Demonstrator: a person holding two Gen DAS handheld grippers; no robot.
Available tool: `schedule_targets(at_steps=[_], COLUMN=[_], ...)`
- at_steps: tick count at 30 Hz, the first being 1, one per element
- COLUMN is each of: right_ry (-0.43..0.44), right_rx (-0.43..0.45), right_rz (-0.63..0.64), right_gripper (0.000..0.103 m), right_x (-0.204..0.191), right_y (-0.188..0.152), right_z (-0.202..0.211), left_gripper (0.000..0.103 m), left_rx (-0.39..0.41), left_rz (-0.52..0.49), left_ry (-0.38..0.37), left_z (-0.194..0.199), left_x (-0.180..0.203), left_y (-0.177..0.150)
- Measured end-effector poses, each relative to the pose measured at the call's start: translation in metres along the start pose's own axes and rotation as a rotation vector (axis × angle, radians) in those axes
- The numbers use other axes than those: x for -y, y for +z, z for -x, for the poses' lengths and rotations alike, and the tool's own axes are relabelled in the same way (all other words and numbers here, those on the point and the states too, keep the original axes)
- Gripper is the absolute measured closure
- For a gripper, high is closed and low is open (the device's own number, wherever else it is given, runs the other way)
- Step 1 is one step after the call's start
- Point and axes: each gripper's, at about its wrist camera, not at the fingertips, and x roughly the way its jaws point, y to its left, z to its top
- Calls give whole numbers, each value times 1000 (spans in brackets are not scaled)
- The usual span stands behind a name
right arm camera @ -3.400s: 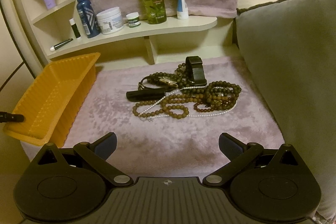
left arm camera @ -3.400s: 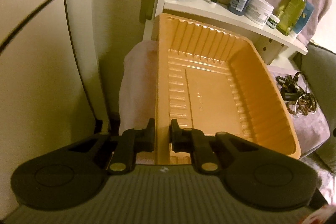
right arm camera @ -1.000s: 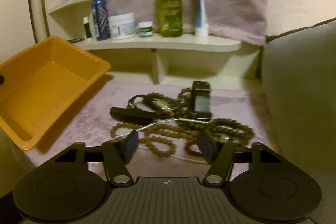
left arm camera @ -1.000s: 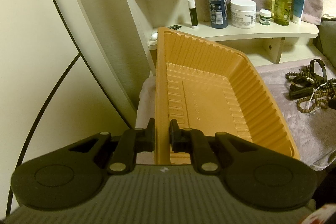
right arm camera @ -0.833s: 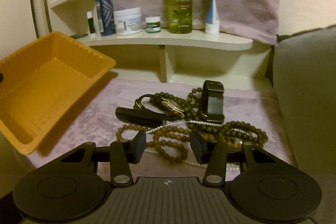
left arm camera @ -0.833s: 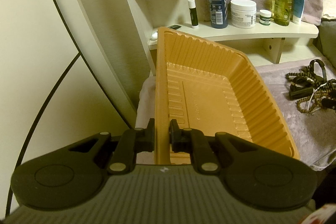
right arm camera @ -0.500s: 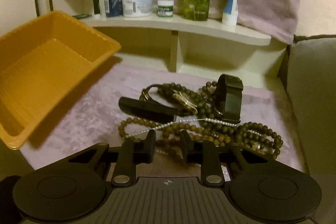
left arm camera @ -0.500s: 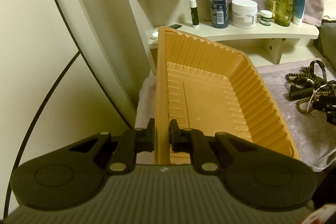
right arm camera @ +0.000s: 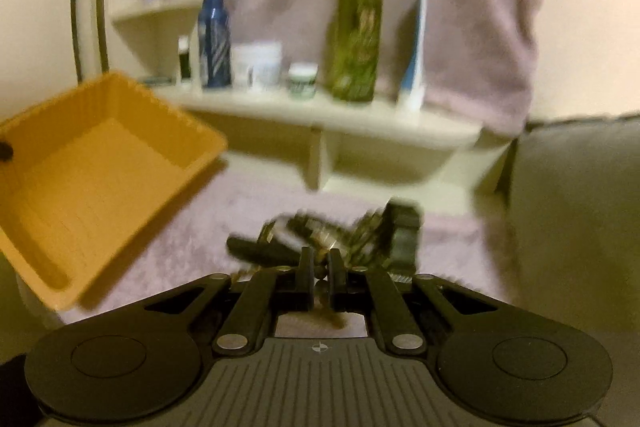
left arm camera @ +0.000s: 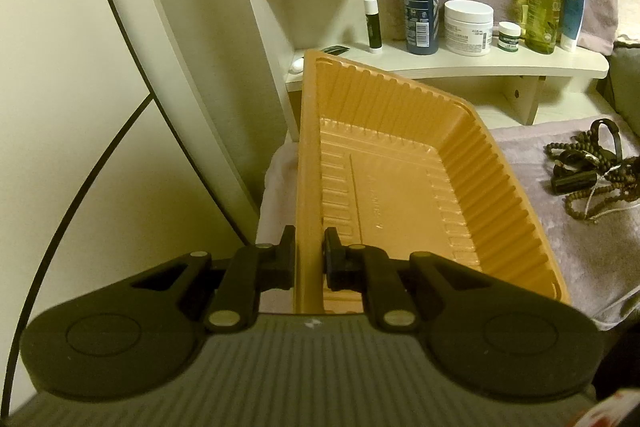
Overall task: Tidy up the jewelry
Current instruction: 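Close the right gripper on a dark wooden bead strand, then lift the bead strand with the right gripper and carry it over the tray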
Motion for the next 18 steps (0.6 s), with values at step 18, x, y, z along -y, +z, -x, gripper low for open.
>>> schedule_targets(at_steps=[18], right_ry=[12], right_rx=[280], right_rz=[56], right_gripper=[97], right_x=[-3], right_y=[86], right_z=[68], left_gripper=[91], left_rx=[6], left_rz=[6], left_ry=[-5], left_z=[0], left_x=[0], left_y=[0])
